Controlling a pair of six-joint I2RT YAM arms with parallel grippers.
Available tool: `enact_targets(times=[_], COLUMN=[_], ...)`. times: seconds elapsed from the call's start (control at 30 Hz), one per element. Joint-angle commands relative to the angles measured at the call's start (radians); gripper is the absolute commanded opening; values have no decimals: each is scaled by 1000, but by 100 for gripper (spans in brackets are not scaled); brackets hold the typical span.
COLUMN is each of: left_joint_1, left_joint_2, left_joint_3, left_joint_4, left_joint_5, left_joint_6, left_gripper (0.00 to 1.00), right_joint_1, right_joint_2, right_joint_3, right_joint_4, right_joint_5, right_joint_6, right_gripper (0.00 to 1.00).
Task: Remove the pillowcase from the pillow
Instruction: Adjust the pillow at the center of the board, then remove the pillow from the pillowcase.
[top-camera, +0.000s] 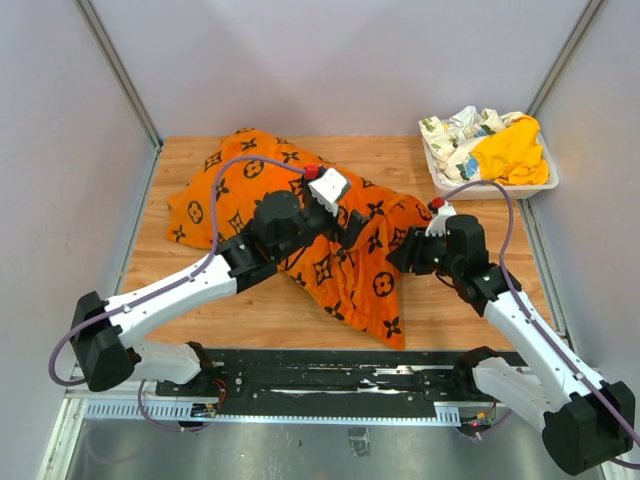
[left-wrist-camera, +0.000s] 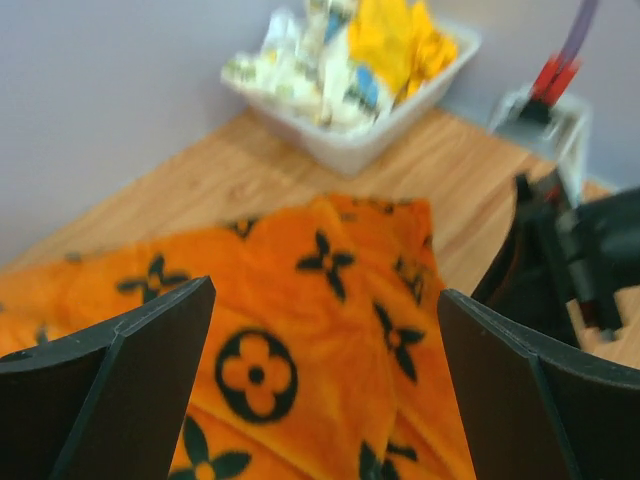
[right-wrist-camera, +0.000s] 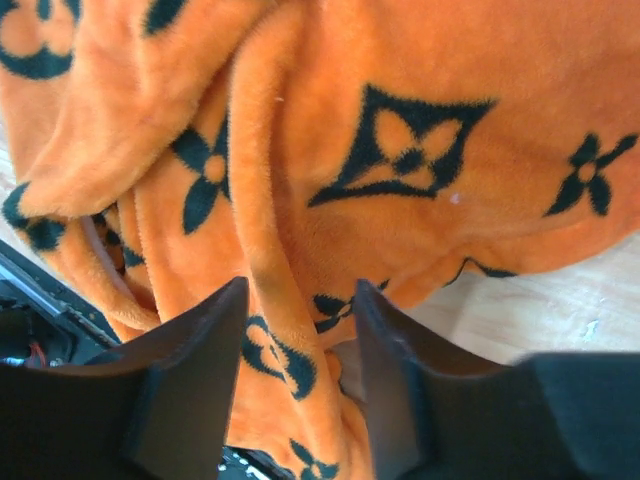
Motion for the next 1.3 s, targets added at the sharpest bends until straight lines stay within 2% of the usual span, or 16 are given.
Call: enact_targets(times=[0.0,0.1,0.13,0.43,0.63,0.77,0.8,0.83,0.87,0.9,0.97,1.07,1.2,1.27], left_joint_1=[-1,0,0,6,31,32,33,33,33,33,33,40,63,78], left_joint_2=[32,1,-7,16,61,123,137,148,157,166,182,186,136,110], left_joint_3=[-168,-254,-253,-220,-180,-181,-182,-184,-184,-184,-184,-200,-247,-269], left_joint_4=[50,118,108,24,16,27,28,32,34,34,32,55,102,118], left_joint_5=[-133,-164,-174,-213,-55,-56,-55,-51,-49,-57,-93,-158,-138,-131], left_joint_6=[-60,-65,-57,-36,-39,-41,-43,-44,-47,-48,-48,-52,-79,-97], left_gripper=[98,99,99,99,99,99,99,99,99,99,92,82,82,83], right_joint_1=[18,18,18,1,1,2,1,3,5,9,20,33,39,39], right_joint_2=[43,56,61,127,95,113,112,105,95,86,77,116,183,194], right_joint_3=[29,38,40,94,111,162,170,177,179,177,170,169,159,143], right_joint_4=[-29,-49,-51,-106,-112,-126,-114,-104,-85,-65,-30,-12,10,33], right_joint_5=[-8,3,7,29,107,94,76,64,54,47,50,43,10,3], right_joint_6=[-65,-78,-80,-59,-89,-102,-103,-101,-95,-93,-90,-94,-75,-60], right_gripper=[34,3,1,1,1,1,2,20,44,60,66,55,41,30])
